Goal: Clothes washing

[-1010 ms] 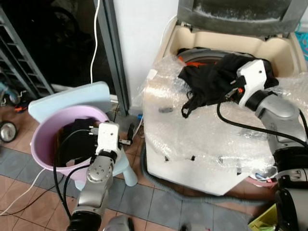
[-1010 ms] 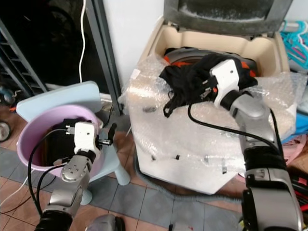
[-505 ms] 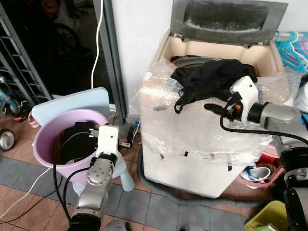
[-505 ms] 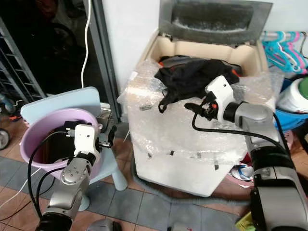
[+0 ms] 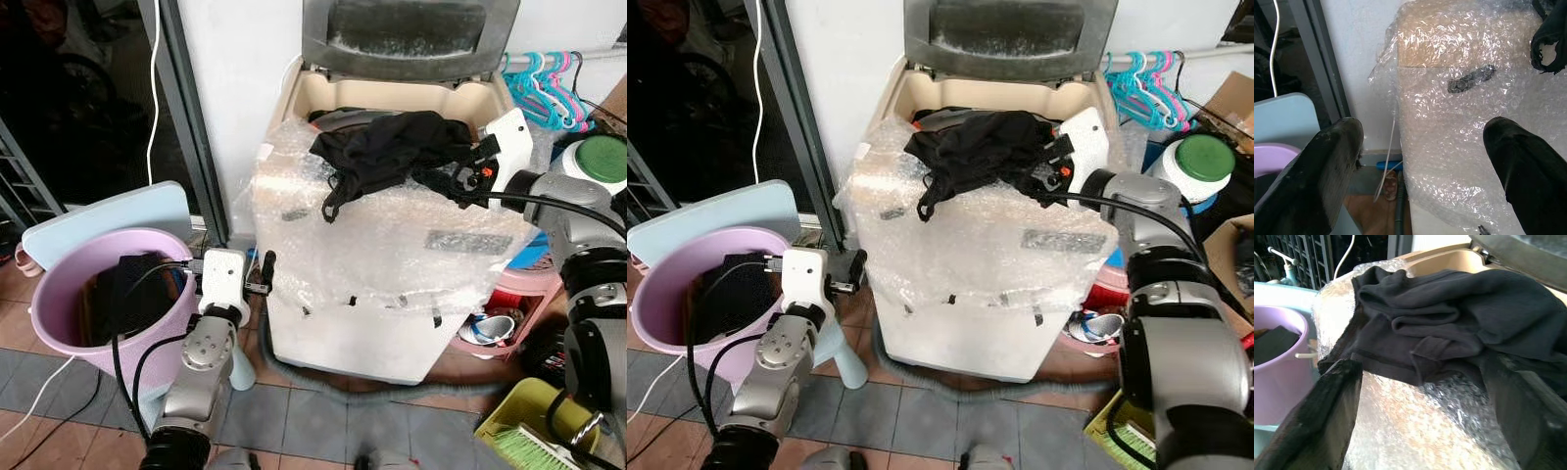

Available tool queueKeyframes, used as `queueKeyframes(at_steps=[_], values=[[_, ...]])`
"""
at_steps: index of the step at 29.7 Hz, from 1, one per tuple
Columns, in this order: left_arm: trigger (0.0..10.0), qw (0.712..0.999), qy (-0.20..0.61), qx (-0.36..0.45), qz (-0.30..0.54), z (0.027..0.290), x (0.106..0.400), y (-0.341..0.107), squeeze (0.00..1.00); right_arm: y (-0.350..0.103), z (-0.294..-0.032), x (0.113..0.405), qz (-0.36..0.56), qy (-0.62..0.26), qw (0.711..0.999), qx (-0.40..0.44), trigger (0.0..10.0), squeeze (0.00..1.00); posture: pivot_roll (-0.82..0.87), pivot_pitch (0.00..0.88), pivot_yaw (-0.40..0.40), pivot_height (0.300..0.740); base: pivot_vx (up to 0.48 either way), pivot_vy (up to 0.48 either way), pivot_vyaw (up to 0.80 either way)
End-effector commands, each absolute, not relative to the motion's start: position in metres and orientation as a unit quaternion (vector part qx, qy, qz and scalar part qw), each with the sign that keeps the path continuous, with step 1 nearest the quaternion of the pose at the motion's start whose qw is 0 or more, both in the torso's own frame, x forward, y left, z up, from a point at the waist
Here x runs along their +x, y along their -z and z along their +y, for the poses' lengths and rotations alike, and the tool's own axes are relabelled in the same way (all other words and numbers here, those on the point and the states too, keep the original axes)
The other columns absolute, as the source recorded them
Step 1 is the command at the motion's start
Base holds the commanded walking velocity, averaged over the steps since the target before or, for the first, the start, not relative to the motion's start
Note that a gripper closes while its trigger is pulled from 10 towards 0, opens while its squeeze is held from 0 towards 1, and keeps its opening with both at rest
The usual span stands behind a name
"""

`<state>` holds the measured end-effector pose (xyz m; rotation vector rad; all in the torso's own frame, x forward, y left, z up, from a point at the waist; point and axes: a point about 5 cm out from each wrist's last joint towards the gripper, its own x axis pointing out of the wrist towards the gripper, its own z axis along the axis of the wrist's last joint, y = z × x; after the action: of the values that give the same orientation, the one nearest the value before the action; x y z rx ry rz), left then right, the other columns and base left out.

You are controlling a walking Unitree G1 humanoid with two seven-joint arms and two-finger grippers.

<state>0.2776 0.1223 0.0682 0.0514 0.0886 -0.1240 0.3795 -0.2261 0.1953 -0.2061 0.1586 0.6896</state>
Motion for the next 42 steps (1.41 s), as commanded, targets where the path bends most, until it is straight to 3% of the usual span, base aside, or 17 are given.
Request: queueKeyframes(at_steps=[1, 5, 13, 20, 25, 31, 42], values=[[10.0, 0.997, 0.056, 0.026, 0.036, 0.125, 0.278, -0.072, 0.0, -0.191, -0.222, 0.379, 0.074, -0.341, 0.931, -0.107, 10.0, 1.0, -0.05, 0.0, 0.002, 0.74, 0.0, 0.0, 0.0], [10.0, 0.998, 0.048, 0.029, 0.032, 0.131, 0.278, -0.073, 0.0, -0.185, -0.214, 0.373, 0.026, -0.318, 0.939, -0.128, 10.0, 1.0, -0.05, 0.0, 0.008, 0.74, 0.0, 0.0, 0.0], [10.0, 0.999, 0.028, 0.036, 0.012, 0.147, 0.275, -0.081, 0.0, -0.148, -0.204, 0.332, -0.008, -0.228, 0.97, -0.079, 10.0, 1.0, -0.08, 0.0, 0.059, 0.74, 0.0, 0.0, 0.0], [10.0, 0.999, 0.031, 0.037, 0.009, 0.151, 0.271, -0.082, 0.0, -0.129, -0.181, 0.291, -0.02, -0.216, 0.974, -0.072, 10.0, 1.0, -0.08, 0.0, 0.057, 0.74, 0.077, 0.0, 0.0], [10.0, 0.999, 0.012, 0.032, 0.004, 0.152, 0.272, -0.085, 0.0, -0.134, -0.167, 0.289, -0.042, -0.179, 0.982, -0.048, 10.0, 1.0, -0.07, 0.0, 0.043, 0.74, 0.276, 0.0, 0.0], [10.0, 0.999, 0.007, 0.032, 0.004, 0.156, 0.271, -0.084, 0.0, -0.136, -0.17, 0.285, -0.045, -0.125, 0.991, -0.029, 10.0, 1.0, -0.07, 0.0, 0.043, 0.74, 0.281, 0.0, 0.69], [10.0, 0.999, 0.009, 0.028, 0.02, 0.15, 0.272, -0.079, 0.0, -0.137, -0.176, 0.288, -0.035, -0.131, 0.989, -0.061, 10.0, 1.0, -0.08, 0.0, 0.039, 0.74, 0.191, 0.0, 0.04]])
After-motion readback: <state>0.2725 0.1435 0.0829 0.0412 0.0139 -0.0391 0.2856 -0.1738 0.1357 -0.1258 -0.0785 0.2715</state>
